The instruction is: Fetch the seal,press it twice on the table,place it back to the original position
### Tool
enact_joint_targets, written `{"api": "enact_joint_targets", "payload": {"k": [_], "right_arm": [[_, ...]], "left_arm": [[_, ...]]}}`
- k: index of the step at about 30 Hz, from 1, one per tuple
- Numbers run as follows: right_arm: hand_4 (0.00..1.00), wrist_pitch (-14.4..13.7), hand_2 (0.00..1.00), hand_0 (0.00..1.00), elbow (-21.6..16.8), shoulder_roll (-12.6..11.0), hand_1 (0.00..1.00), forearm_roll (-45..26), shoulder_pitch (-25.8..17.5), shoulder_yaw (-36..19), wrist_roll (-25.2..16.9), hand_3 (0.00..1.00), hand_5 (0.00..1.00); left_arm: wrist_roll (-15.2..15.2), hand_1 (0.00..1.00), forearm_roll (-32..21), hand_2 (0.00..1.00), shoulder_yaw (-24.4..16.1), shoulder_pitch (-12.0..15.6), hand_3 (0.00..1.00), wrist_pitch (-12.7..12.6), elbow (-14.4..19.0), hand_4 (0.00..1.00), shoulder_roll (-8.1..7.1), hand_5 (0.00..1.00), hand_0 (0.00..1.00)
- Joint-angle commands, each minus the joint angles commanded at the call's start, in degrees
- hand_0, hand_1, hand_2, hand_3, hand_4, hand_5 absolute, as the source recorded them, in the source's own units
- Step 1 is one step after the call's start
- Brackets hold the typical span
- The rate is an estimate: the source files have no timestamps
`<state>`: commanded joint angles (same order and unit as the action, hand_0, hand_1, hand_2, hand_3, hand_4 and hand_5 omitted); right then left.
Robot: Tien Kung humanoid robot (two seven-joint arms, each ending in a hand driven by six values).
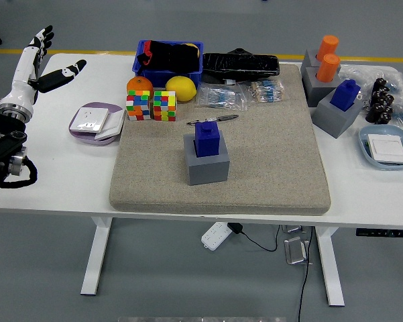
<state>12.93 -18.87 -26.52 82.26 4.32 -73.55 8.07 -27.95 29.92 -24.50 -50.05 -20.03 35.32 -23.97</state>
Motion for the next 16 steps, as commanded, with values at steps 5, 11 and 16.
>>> {"api": "enact_joint_targets", "payload": {"k": [5, 11, 16], "right_arm": [[0.784, -0.05, 0.725, 0.824, 0.02, -0.27, 0.733, 0.05, 0.17, 0.12, -0.02, 0.688, 0.585], [0.783, -0.07, 0.726, 0.824, 0.04, -0.29, 0.733, 0.01, 0.51, 0.56, -0.01, 0.686, 0.585], [0.783, -0.13, 0.726, 0.824, 0.03, -0.42, 0.733, 0.13, 0.58, 0.76, -0.02, 0.686, 0.585]], "left_arm": [[0.13, 0.998, -0.04, 0.998, 0.11, -0.14, 0.992, 0.04, -0.07, 0.881, -0.2, 0.265, 0.998], [0.17, 0.998, 0.0, 0.998, 0.25, -0.43, 0.991, 0.01, 0.01, 0.881, -0.33, 0.265, 0.998], [0.28, 0.998, -0.02, 0.998, 0.6, -0.47, 0.991, 0.03, -0.05, 0.881, -0.41, 0.265, 0.998]]}}
